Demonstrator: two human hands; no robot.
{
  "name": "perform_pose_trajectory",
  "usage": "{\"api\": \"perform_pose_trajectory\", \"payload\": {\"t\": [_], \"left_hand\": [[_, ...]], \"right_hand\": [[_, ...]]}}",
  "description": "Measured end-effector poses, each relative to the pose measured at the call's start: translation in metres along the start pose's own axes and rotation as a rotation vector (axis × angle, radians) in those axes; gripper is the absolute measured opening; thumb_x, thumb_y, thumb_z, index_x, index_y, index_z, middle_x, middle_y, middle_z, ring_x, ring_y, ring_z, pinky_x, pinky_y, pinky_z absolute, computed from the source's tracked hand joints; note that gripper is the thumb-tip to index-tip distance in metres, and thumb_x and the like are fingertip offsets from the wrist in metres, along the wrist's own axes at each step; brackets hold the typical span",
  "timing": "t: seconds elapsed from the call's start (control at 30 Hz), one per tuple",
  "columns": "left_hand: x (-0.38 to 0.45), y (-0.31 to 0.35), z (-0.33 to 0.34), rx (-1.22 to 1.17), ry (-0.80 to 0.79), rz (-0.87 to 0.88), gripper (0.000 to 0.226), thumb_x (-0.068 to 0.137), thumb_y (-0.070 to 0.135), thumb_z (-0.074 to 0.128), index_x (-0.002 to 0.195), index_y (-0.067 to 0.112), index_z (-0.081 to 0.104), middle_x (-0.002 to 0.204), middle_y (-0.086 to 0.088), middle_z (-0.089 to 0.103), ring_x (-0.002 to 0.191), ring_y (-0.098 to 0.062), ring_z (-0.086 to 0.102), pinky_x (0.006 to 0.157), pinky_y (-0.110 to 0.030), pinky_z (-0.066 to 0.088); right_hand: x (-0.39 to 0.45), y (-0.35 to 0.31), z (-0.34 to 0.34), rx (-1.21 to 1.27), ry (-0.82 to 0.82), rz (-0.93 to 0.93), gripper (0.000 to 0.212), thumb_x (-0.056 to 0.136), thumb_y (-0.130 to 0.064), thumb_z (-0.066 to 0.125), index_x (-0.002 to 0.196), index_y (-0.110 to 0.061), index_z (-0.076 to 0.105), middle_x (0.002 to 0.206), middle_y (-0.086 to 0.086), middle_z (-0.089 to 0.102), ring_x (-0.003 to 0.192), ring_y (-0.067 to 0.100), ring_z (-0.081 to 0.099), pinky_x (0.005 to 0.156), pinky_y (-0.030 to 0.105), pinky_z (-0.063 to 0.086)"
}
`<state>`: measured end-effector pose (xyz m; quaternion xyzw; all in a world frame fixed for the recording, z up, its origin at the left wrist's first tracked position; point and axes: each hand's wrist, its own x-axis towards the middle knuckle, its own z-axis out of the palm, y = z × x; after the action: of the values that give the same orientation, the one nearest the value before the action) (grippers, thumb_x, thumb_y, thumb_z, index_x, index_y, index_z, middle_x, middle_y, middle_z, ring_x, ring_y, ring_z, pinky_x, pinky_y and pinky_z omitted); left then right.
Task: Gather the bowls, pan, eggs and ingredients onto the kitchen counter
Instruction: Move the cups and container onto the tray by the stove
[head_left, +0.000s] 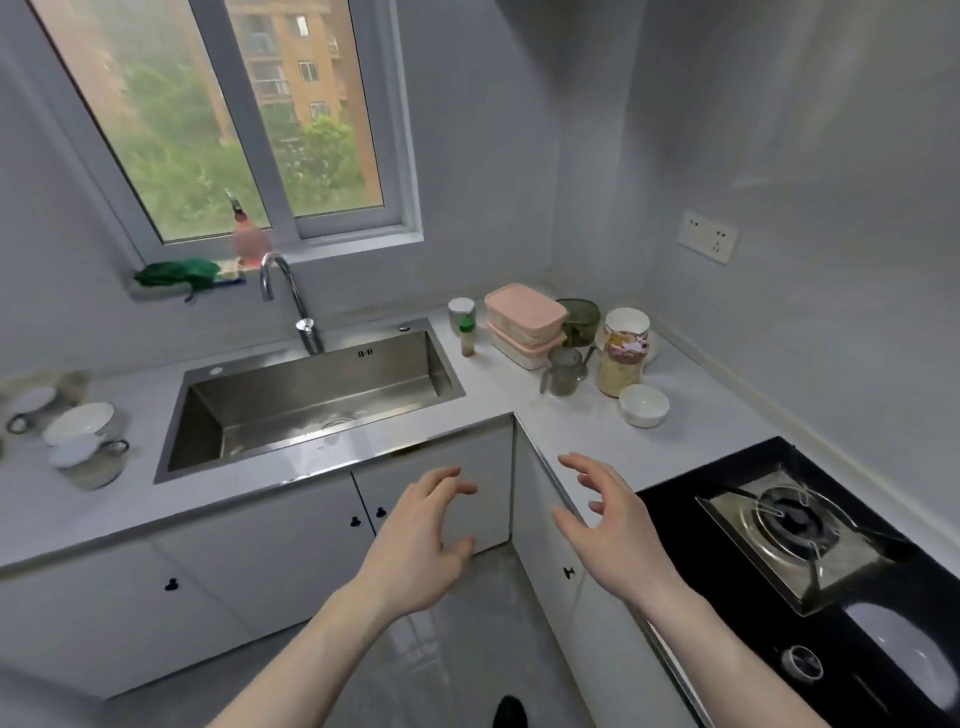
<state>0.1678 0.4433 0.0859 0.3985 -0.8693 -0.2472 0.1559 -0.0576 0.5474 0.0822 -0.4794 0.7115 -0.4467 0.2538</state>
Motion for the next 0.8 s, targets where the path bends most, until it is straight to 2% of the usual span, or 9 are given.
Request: {"api": "perform_pose_trajectory", "payload": {"t": [0.13, 0.23, 0.4, 0.53, 0.67, 0.8], "left_hand": [[0.062, -0.031, -0.017, 0.005, 0.001, -0.018, 0.044, 0.088, 0.035, 0.065, 0.129, 0.042, 0.049, 0.151, 0.024, 0.033, 0.138, -0.002, 0.035, 0.109, -0.019, 0.032], [0.121, -0.054, -0.030, 0.016, 0.005, -0.023, 0.043, 0.088, 0.033, 0.065, 0.128, 0.041, 0.050, 0.149, 0.024, 0.034, 0.136, -0.001, 0.037, 0.106, -0.015, 0.028], [0.177, -0.082, -0.038, -0.010, 0.009, -0.037, 0.042, 0.086, 0.031, 0.066, 0.124, 0.041, 0.053, 0.146, 0.025, 0.038, 0.136, 0.000, 0.036, 0.109, -0.020, 0.034], [0.221, -0.109, -0.042, -0.031, -0.010, -0.027, 0.040, 0.087, 0.030, 0.064, 0.124, 0.042, 0.053, 0.146, 0.027, 0.037, 0.136, 0.002, 0.035, 0.100, -0.007, 0.028], [0.272, -0.142, -0.047, -0.048, -0.046, 0.004, 0.039, 0.087, 0.033, 0.065, 0.123, 0.042, 0.053, 0.145, 0.026, 0.039, 0.135, -0.001, 0.038, 0.107, -0.019, 0.031], [0.323, -0.176, -0.055, -0.062, -0.111, 0.046, 0.038, 0.087, 0.033, 0.065, 0.123, 0.041, 0.055, 0.144, 0.025, 0.040, 0.134, -0.001, 0.039, 0.108, -0.020, 0.032]], "right_hand": [[0.067, 0.005, 0.018, 0.034, -0.011, 0.034, 0.052, 0.090, -0.024, 0.070, 0.136, -0.041, 0.052, 0.133, -0.032, 0.049, 0.125, -0.016, 0.043, 0.104, 0.014, 0.041], [0.125, 0.010, 0.028, 0.045, -0.005, 0.056, 0.049, 0.090, -0.025, 0.070, 0.132, -0.045, 0.053, 0.130, -0.033, 0.049, 0.125, -0.009, 0.048, 0.102, 0.017, 0.043], [0.188, 0.011, 0.039, 0.009, -0.020, 0.095, 0.048, 0.091, -0.025, 0.070, 0.128, -0.047, 0.051, 0.123, -0.034, 0.047, 0.120, 0.000, 0.050, 0.101, 0.025, 0.046], [0.233, 0.007, 0.051, -0.016, -0.035, 0.115, 0.049, 0.091, -0.027, 0.070, 0.132, -0.046, 0.051, 0.124, -0.031, 0.047, 0.120, 0.000, 0.049, 0.099, 0.023, 0.045], [0.275, 0.011, 0.065, -0.035, 0.013, 0.174, 0.050, 0.092, -0.025, 0.069, 0.135, -0.042, 0.051, 0.127, -0.022, 0.049, 0.120, 0.002, 0.050, 0.098, 0.021, 0.044], [0.310, 0.014, 0.086, -0.007, 0.109, 0.253, 0.047, 0.093, -0.025, 0.068, 0.134, -0.041, 0.052, 0.130, -0.020, 0.051, 0.119, -0.001, 0.051, 0.095, 0.020, 0.045]]}}
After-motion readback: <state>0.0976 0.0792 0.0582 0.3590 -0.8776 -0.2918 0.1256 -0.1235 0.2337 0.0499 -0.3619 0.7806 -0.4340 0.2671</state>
